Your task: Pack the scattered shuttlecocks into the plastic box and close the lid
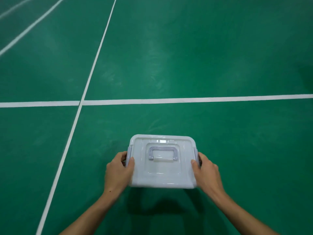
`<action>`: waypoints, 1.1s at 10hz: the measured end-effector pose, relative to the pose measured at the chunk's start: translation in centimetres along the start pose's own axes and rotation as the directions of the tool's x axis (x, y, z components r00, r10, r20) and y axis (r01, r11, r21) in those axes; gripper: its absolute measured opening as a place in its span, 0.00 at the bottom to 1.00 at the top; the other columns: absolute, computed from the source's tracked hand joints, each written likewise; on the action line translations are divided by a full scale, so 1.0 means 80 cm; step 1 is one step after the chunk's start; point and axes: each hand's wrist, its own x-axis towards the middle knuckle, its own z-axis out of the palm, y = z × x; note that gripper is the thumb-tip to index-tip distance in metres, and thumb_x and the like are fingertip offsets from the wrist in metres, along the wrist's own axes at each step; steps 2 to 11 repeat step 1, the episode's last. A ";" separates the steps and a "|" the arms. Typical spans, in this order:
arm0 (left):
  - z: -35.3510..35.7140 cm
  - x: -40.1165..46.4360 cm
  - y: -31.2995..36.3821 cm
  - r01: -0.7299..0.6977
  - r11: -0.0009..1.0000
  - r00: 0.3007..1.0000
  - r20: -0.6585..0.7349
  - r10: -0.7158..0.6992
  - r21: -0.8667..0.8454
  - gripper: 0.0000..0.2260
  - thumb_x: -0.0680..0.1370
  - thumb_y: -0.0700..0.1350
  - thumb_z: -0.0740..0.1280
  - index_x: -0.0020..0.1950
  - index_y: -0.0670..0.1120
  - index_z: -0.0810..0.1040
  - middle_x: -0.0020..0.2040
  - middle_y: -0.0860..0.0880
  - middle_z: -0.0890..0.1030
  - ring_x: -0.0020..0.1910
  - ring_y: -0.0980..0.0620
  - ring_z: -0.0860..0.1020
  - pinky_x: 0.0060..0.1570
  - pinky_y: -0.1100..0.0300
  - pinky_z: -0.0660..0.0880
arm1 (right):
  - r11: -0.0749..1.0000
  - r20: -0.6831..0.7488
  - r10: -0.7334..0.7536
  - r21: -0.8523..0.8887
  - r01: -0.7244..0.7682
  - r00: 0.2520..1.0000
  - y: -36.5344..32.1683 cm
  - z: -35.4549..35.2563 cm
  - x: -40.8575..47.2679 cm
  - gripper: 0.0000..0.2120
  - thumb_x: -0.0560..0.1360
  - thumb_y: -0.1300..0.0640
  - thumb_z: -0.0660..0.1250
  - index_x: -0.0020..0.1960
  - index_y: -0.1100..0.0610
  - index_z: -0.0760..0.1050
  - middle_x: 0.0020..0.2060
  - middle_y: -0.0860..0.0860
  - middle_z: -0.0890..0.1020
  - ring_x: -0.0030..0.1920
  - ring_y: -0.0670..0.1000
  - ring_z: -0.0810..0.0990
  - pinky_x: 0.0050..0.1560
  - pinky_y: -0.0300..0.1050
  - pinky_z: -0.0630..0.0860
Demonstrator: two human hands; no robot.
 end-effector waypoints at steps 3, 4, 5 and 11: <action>-0.015 0.035 0.012 -0.008 0.997 0.997 0.075 0.014 -0.075 0.19 0.78 0.55 0.73 0.64 0.48 0.82 0.55 0.55 0.85 0.53 0.54 0.84 0.60 0.52 0.80 | 1.000 -0.031 -0.006 0.008 0.006 0.999 -0.014 -0.013 0.037 0.28 0.81 0.45 0.67 0.76 0.58 0.70 0.71 0.56 0.79 0.69 0.59 0.78 0.68 0.56 0.76; -0.015 0.035 0.012 -0.008 0.997 0.997 0.075 0.014 -0.075 0.19 0.78 0.55 0.73 0.64 0.48 0.82 0.55 0.55 0.85 0.53 0.54 0.84 0.60 0.52 0.80 | 1.000 -0.031 -0.006 0.008 0.006 0.999 -0.014 -0.013 0.037 0.28 0.81 0.45 0.67 0.76 0.58 0.70 0.71 0.56 0.79 0.69 0.59 0.78 0.68 0.56 0.76; -0.015 0.035 0.012 -0.008 0.997 0.997 0.075 0.014 -0.075 0.19 0.78 0.55 0.73 0.64 0.48 0.82 0.55 0.55 0.85 0.53 0.54 0.84 0.60 0.52 0.80 | 1.000 -0.031 -0.006 0.008 0.006 0.999 -0.014 -0.013 0.037 0.28 0.81 0.45 0.67 0.76 0.58 0.70 0.71 0.56 0.79 0.69 0.59 0.78 0.68 0.56 0.76; -0.015 0.035 0.012 -0.008 0.997 0.997 0.075 0.014 -0.075 0.19 0.78 0.55 0.73 0.64 0.48 0.82 0.55 0.55 0.85 0.53 0.54 0.84 0.60 0.52 0.80 | 1.000 -0.031 -0.006 0.008 0.006 0.999 -0.014 -0.013 0.037 0.28 0.81 0.45 0.67 0.76 0.58 0.70 0.71 0.56 0.79 0.69 0.59 0.78 0.68 0.56 0.76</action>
